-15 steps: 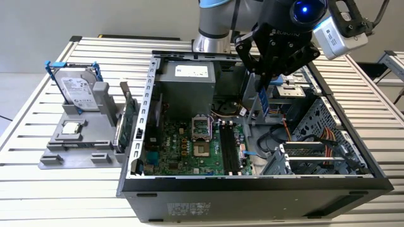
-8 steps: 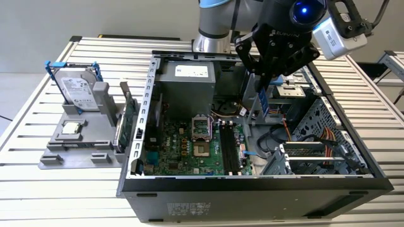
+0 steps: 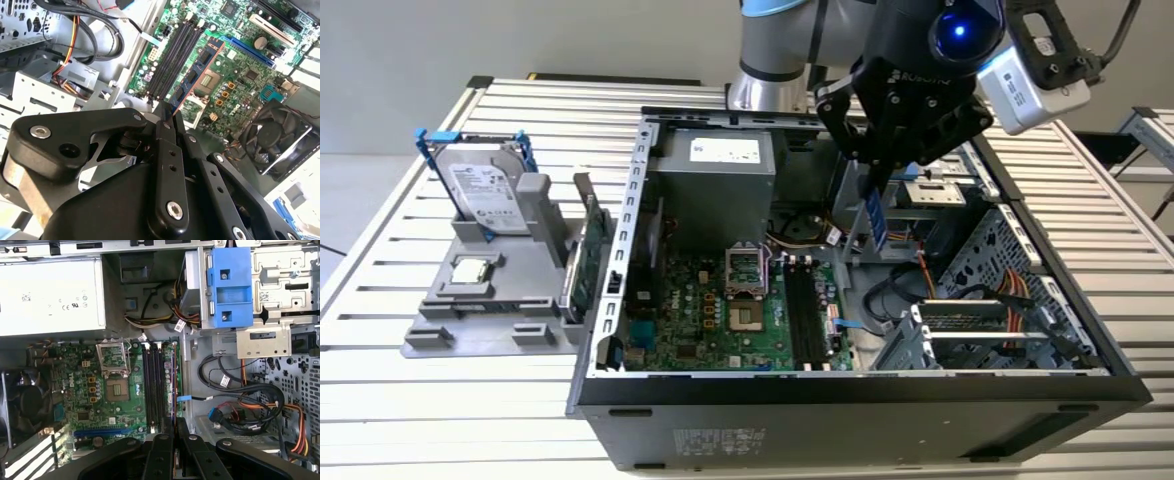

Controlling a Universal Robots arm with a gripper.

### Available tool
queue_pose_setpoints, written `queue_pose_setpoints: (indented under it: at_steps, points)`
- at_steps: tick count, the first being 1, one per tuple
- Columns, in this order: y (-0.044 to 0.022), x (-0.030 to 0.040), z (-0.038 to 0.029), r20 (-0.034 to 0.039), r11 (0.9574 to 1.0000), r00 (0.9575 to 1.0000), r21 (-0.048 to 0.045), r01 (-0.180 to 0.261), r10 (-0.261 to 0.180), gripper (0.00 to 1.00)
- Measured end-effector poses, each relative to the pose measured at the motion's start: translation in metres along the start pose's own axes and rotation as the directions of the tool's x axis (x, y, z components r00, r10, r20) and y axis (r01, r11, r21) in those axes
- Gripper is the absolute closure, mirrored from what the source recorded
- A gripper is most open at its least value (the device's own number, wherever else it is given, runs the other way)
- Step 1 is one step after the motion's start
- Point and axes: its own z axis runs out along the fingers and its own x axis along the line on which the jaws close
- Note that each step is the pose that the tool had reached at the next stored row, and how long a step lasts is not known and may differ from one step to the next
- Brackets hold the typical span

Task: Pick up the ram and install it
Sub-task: 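Insert the ram into the slot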

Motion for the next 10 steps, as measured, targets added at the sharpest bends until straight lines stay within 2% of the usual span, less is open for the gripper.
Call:
queue_pose_setpoints:
  at_steps: [10]
  points:
    - [0.0000,0.0000,0.0047,0.0011,1.0000,1.0000,0.0000,0.000,0.000,1.00]
